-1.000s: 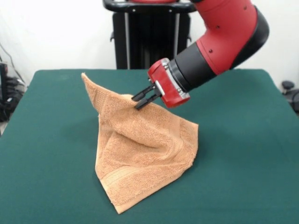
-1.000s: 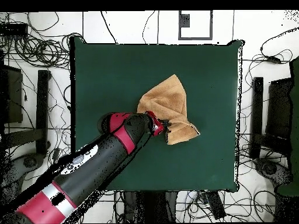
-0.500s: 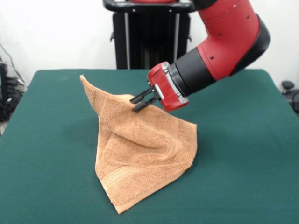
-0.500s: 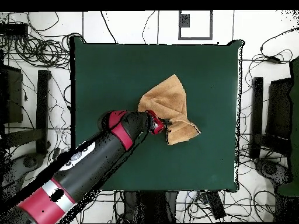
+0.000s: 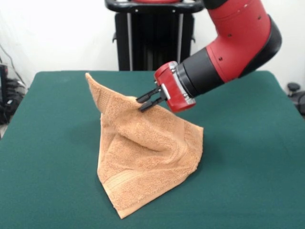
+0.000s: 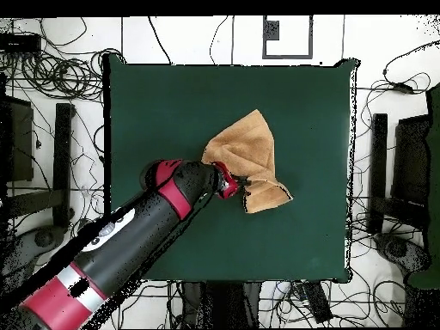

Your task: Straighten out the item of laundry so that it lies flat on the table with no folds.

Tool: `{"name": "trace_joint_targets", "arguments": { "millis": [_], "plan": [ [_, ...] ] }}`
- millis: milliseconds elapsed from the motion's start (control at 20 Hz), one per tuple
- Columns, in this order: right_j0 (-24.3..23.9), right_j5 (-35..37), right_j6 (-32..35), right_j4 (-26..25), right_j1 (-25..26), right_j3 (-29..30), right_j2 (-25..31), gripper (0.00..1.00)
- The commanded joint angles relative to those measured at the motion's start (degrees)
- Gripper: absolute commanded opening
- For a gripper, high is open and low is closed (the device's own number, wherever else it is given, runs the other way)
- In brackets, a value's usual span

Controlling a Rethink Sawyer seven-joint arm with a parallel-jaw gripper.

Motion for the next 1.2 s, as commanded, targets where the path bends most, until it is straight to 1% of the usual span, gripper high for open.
{"name": "trace_joint_targets", "arguments": {
  "millis": [50, 400, 800, 1200],
  "plan": [
    [2.2, 7.3, 19.2, 5.0, 1.0, -6.2, 2.6, 0.0],
    [2.4, 9.9, 21.5, 6.1, 1.3, -7.8, 2.3, 0.0],
    [1.9, 10.8, 23.5, 6.2, 2.2, -9.1, 2.0, 0.0],
    [1.2, 14.1, 26.3, 7.1, 4.1, -12.3, 0.5, 0.0]
  ]
}}
